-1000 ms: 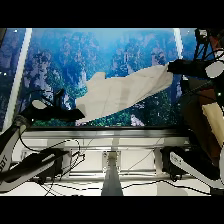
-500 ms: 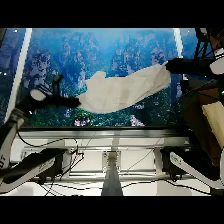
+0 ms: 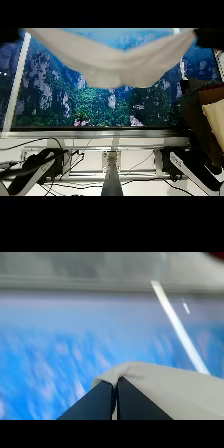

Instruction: Fold the clothes and pants, and hang the long-sleeved shirts on hangers.

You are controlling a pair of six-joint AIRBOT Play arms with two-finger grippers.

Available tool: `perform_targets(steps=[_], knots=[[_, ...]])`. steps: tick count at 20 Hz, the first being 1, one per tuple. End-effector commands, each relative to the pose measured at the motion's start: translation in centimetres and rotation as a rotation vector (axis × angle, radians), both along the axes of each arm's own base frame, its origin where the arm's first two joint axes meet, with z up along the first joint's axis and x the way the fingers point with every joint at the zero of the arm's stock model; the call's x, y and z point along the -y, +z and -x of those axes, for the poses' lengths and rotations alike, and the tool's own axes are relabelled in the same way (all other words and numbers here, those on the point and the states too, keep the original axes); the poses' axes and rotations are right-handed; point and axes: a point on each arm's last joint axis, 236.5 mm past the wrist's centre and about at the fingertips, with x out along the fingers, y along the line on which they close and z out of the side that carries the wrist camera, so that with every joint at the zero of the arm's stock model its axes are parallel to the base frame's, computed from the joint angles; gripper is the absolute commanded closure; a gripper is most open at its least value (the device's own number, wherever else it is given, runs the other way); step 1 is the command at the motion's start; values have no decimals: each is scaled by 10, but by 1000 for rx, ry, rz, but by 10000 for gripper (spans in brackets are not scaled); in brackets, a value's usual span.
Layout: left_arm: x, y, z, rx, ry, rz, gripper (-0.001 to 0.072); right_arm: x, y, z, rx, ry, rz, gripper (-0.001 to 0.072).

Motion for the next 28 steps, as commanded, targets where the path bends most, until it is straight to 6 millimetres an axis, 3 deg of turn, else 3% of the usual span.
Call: perform_targets(steps=[1,4,7,9,11,13,17,20,22,24,26,27,28], knots=[[-35,109,69,309,170,-51,689,-7,103,62,258,7,11,701],[-39,141,119,416,242,-94,689,-13,157,122,423,17,16,701],[-38,157,150,474,288,-115,689,-17,180,167,516,19,21,702],[-37,147,148,431,283,-131,689,-18,182,175,524,18,12,703],[-41,107,122,270,248,-149,689,-12,167,150,454,-2,11,703],[-47,56,87,82,190,-121,690,-11,129,107,289,7,-15,703],[-58,-69,-3,-273,47,-78,689,-31,-12,7,-240,116,-102,702],[-32,-163,-63,-455,-92,-71,689,-33,-107,-55,-492,131,-151,701],[-11,-219,-95,-536,-138,-52,689,-31,-167,-83,-626,123,-170,702],[7,-262,-122,-573,-150,-42,689,-29,-221,-105,-728,109,-189,701],[22,-291,-138,-588,-157,-44,688,-23,-251,-130,-737,54,-219,682],[28,-298,-142,-587,-159,-46,668,-17,-257,-141,-718,16,-226,545],[33,-303,-144,-590,-164,-49,601,-9,-259,-151,-692,-28,-223,297]])
